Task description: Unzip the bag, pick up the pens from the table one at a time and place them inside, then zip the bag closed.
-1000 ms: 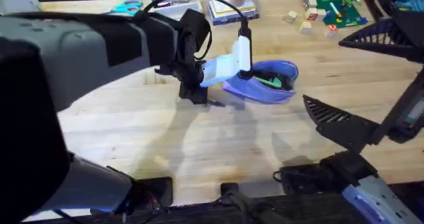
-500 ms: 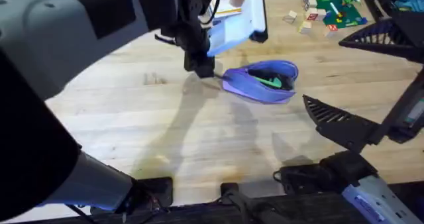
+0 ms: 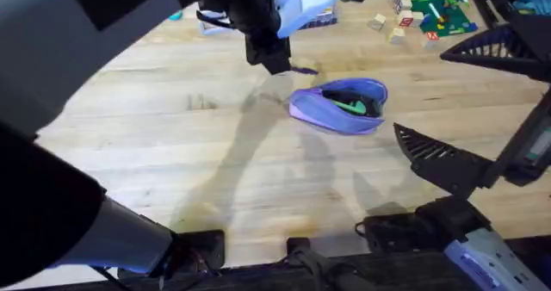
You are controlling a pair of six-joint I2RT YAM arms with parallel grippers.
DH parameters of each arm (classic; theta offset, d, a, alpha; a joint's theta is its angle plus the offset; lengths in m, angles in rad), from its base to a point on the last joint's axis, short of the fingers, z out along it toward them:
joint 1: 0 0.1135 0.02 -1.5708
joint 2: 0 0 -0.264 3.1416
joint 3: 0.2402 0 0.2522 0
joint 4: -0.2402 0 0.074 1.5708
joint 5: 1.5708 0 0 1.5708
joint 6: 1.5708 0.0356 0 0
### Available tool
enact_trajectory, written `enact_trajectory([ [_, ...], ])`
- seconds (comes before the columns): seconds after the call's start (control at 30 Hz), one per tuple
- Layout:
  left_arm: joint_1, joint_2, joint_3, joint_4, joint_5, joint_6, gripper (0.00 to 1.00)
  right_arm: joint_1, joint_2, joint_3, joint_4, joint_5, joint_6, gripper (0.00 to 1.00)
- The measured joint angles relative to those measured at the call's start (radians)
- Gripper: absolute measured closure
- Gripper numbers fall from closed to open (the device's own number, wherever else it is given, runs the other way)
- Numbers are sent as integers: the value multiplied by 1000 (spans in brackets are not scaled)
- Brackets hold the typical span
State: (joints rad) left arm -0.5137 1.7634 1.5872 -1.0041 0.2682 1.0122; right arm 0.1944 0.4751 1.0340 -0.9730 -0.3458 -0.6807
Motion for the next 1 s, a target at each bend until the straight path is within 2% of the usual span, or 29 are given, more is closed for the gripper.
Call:
enact_trajectory([
  [0.23, -2, 0, 56, -2, 106, -23, 958, 0, 0, 0, 0, 0, 0, 3],
  [0.33, -18, 0, 67, 1, 154, -26, 958, 0, 0, 0, 0, 0, 0, 3],
  [0.73, -186, 0, 67, 37, 235, -26, 958, 0, 0, 0, 0, 0, 0, 3],
  [1.0, -265, 0, 67, 77, 242, -44, 958, 0, 0, 0, -1, 0, 0, 4],
])
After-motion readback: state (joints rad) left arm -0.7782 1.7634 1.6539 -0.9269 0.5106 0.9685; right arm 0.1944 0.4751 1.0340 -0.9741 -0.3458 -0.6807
